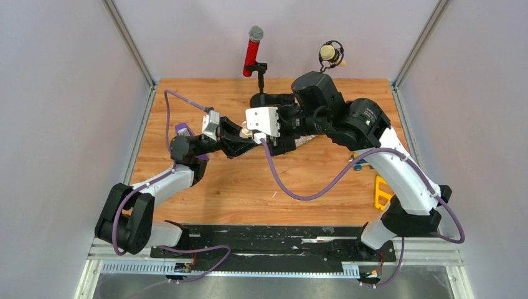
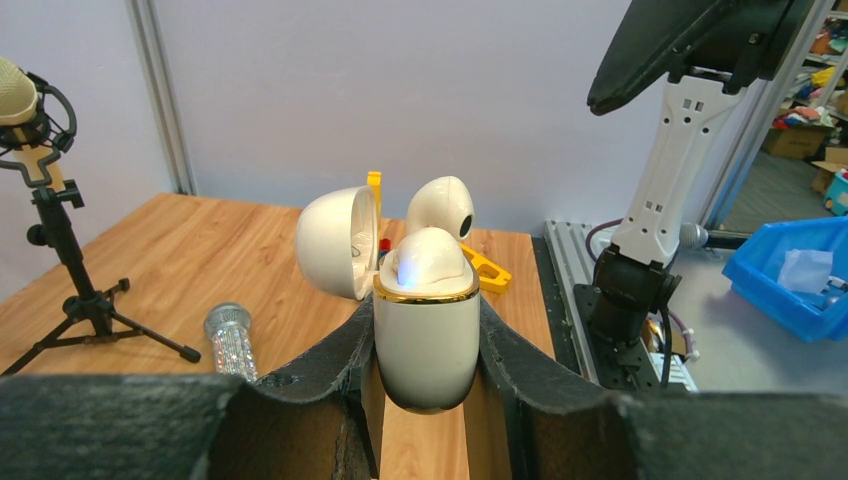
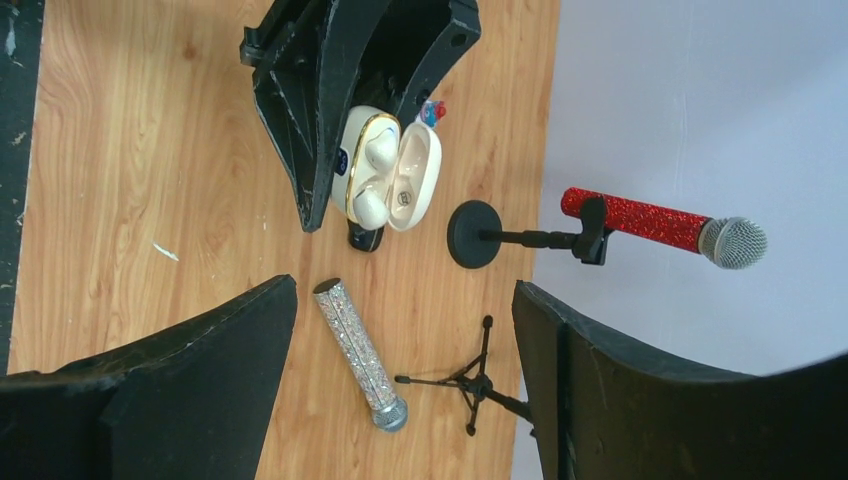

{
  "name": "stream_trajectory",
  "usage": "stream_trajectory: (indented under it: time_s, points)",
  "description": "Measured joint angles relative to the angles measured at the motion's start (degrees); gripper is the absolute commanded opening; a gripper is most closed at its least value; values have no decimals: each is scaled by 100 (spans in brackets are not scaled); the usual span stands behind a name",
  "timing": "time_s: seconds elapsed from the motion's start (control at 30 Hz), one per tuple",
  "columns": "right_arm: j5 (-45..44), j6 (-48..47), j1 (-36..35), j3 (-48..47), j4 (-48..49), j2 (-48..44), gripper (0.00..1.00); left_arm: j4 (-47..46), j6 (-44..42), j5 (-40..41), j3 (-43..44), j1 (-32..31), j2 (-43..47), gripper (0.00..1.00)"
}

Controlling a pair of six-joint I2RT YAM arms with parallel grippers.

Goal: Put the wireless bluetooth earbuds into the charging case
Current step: Close the charging case with the earbuds inside.

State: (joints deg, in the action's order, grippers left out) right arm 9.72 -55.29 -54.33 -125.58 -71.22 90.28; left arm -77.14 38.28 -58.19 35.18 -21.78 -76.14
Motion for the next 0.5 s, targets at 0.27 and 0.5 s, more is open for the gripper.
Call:
stream_trajectory:
  time_s: [0.27, 0.5]
  points:
    - [81, 186, 0, -48, 66, 387, 81, 0, 0, -4, 0, 0, 0, 3]
    - [28, 299, 0, -52, 219, 603, 81, 0, 0, -22, 0, 0, 0, 3]
